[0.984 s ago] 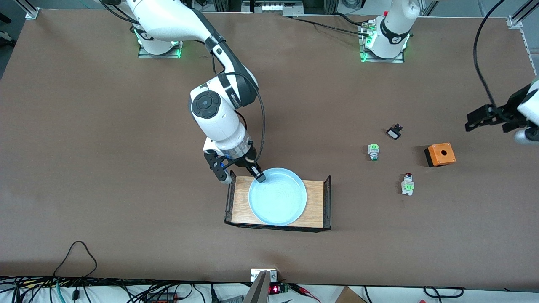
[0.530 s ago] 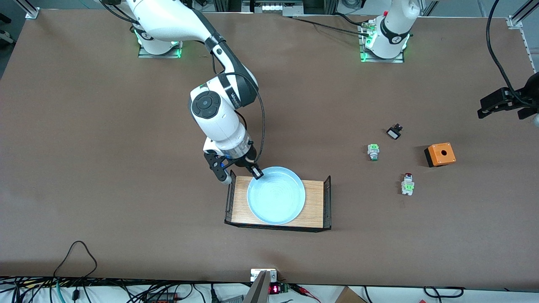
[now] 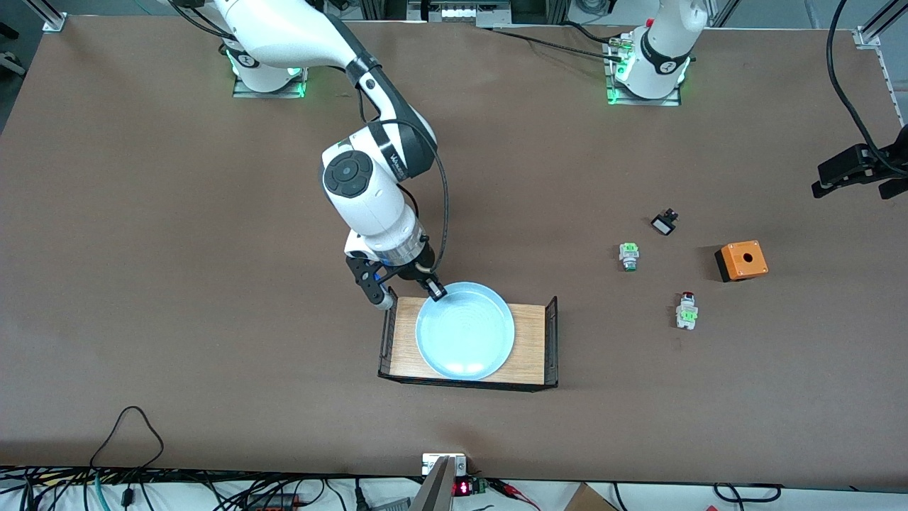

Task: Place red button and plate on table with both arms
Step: 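Lift the blue plate off the tray with the right gripper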

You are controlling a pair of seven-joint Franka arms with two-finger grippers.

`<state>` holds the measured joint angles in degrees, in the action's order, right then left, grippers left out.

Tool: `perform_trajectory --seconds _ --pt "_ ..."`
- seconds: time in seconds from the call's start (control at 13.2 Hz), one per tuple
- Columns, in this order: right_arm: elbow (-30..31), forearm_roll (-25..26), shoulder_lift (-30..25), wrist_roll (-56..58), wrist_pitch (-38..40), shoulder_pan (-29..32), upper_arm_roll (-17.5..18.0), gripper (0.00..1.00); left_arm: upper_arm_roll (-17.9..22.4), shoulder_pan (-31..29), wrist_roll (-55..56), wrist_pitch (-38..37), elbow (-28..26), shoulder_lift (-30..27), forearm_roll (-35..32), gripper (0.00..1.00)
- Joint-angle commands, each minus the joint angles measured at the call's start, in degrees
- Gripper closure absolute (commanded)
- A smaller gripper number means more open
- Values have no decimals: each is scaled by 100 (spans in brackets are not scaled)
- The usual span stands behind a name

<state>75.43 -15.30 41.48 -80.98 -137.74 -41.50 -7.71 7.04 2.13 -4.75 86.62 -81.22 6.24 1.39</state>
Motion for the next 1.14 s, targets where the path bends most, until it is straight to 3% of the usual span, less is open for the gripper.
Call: perform_trajectory --seconds 0.0,0.23,0.68,1.06 --pt "-81 -123 -385 12 552 2 -20 100 -720 -687 53 4 -60 -97 99 0" --pt "-72 -245 -894 151 1115 116 -20 100 -730 -723 45 -48 -25 -88 90 0" --pt "94 -500 -1748 1617 2714 792 -20 100 -861 -653 150 -321 -121 -281 55 0" --pt "630 -474 -2003 3621 3323 1583 -20 100 -976 -661 132 417 -957 -782 11 0"
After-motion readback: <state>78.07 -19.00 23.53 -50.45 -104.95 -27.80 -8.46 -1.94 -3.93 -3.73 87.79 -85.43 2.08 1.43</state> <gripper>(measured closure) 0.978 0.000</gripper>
